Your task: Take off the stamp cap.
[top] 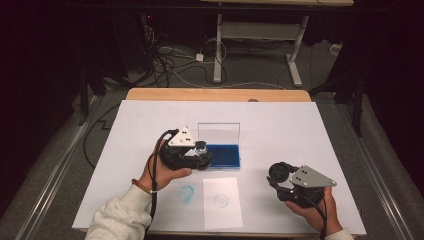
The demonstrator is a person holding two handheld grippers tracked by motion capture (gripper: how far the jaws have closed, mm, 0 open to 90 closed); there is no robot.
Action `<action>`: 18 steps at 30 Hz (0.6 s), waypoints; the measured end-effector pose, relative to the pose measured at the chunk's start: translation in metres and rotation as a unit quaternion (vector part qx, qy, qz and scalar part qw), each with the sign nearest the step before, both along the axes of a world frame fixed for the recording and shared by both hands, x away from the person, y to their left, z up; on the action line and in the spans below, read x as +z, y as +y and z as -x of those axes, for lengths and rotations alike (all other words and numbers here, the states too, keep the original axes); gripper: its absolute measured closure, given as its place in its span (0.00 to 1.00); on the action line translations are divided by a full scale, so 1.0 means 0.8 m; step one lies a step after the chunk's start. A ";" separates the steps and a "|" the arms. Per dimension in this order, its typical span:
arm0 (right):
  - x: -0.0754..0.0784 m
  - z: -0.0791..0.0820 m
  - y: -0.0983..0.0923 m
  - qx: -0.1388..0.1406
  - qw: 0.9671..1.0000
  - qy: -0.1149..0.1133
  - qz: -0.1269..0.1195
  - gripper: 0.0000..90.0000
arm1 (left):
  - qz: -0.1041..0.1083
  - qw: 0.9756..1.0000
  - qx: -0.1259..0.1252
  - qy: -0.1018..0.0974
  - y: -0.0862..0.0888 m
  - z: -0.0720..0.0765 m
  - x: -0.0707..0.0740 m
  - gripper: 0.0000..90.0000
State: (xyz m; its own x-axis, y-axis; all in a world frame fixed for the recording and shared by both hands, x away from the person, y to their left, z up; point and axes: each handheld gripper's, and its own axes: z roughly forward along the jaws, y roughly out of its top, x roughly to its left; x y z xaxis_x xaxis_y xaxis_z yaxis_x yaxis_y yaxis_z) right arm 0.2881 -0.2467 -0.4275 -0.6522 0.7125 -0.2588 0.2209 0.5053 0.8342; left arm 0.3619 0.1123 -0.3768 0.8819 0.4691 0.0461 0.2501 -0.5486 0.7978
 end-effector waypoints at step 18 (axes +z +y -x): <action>-0.007 -0.001 -0.012 -0.027 1.000 -0.002 -0.003 0.43 | -0.011 1.000 -0.002 -0.001 -0.018 -0.034 0.007 0.61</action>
State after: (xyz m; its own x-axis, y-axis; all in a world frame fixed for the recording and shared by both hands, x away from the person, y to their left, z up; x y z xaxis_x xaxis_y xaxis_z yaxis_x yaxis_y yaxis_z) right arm 0.2886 -0.2562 -0.4329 -0.6109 0.7488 -0.2570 0.2442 0.4870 0.8386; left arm 0.3893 0.0975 -0.3709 0.8837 0.4645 0.0575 0.2466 -0.5663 0.7864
